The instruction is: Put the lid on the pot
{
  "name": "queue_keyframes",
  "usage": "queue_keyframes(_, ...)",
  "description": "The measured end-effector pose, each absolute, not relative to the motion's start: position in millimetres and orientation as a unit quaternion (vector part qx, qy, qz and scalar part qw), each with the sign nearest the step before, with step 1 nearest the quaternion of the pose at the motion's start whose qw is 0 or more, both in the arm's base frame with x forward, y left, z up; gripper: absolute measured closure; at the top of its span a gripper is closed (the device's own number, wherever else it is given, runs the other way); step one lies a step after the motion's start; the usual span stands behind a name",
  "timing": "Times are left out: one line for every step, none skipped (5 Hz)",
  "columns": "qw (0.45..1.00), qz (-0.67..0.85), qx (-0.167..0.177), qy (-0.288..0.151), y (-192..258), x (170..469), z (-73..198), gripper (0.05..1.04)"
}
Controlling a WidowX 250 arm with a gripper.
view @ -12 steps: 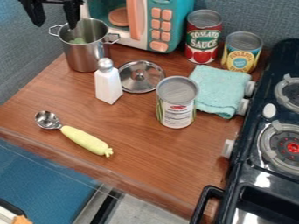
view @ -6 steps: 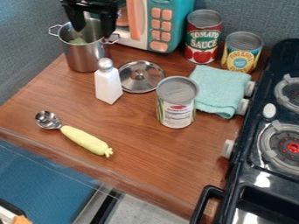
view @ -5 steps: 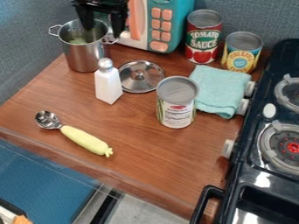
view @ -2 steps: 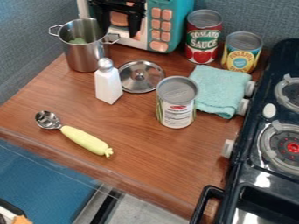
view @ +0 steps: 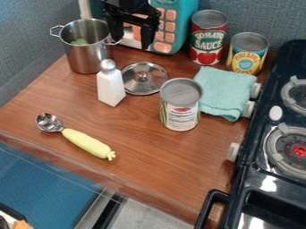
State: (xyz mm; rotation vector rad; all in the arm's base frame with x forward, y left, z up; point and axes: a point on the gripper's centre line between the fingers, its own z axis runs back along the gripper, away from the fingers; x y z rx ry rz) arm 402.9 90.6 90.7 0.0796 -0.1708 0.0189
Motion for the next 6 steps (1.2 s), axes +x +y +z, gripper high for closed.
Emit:
queue_keyframes(0.997,0.010,0.048,-0.067,91.1,404.1,70.5,0.083)
queue_keyframes(0.997,0.012,0.057,-0.057,93.9,404.6,58.1,0.083)
queue_keyframes(0.997,0.011,0.058,-0.054,95.1,408.7,52.1,0.083)
queue_keyframes(0.997,0.007,0.057,-0.055,96.1,409.2,52.8,0.083)
queue_keyframes(0.997,0.009,0.054,-0.057,97.0,409.5,52.5,0.083)
queue_keyframes(0.997,0.011,0.052,-0.053,96.0,406.0,47.0,0.083)
